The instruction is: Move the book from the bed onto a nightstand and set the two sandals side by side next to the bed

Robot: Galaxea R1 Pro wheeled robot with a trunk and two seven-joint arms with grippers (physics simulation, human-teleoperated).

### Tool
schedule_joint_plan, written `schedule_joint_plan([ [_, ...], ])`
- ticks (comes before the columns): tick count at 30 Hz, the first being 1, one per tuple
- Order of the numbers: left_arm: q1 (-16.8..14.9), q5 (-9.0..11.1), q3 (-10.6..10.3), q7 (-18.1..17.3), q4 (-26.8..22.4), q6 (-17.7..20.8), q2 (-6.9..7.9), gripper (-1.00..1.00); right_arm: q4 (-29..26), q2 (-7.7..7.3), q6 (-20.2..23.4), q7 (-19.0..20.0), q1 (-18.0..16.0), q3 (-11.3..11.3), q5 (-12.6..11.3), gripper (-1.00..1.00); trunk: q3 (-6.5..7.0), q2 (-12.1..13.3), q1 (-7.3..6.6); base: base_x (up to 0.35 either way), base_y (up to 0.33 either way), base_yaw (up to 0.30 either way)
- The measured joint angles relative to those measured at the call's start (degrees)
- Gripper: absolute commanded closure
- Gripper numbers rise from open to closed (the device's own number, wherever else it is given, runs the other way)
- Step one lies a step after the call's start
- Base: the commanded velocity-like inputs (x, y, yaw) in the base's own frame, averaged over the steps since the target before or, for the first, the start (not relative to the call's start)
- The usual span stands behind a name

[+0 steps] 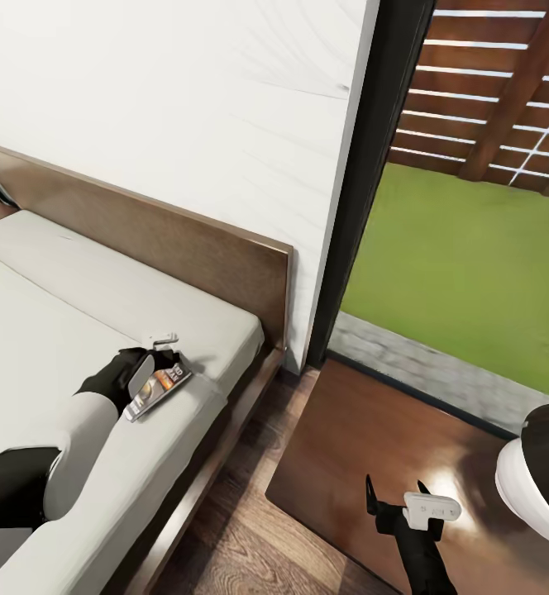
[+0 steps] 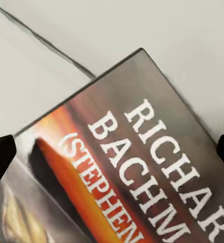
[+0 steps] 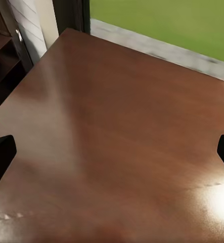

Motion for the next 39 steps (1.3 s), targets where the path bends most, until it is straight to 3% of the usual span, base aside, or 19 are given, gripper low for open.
schedule_joint_plan([
  [6,0.0,-0.1,-0.1,0.1,-5.2,3.2,-0.03,-1.0,0.0,0.0,0.0,0.0,0.0,0.0,0.0,-1.0,0.0,0.0,0.0,0.0,0.0,0.0],
  [8,-0.1,-0.2,0.0,0.6,-8.8,9.8,-0.12,-1.0,0.0,0.0,0.0,0.0,0.0,0.0,0.0,-1.0,0.0,0.0,0.0,0.0,0.0,0.0],
  [12,-0.4,-0.3,-0.1,1.1,-11.6,15.0,-0.22,-1.0,0.0,0.0,0.0,0.0,0.0,0.0,0.0,-1.0,0.0,0.0,0.0,0.0,0.0,0.0],
  [19,-0.9,-0.4,-0.2,1.1,-12.4,17.2,-0.24,-1.0,0.0,0.0,0.0,0.0,0.0,0.0,0.0,-1.0,0.0,0.0,0.0,0.0,0.0,0.0],
  [30,-1.0,-0.3,-0.4,1.1,-13.1,17.1,-0.26,-1.0,-0.1,0.0,0.0,0.0,0.0,0.0,0.0,-1.0,0.0,0.0,0.0,0.0,0.0,0.0],
  [39,-1.0,-0.3,-1.0,1.2,-14.7,16.9,-0.24,-1.0,-0.1,0.0,0.0,0.0,0.0,0.0,0.0,-1.0,-1.61,-3.6,1.97,0.0,0.0,0.0],
])
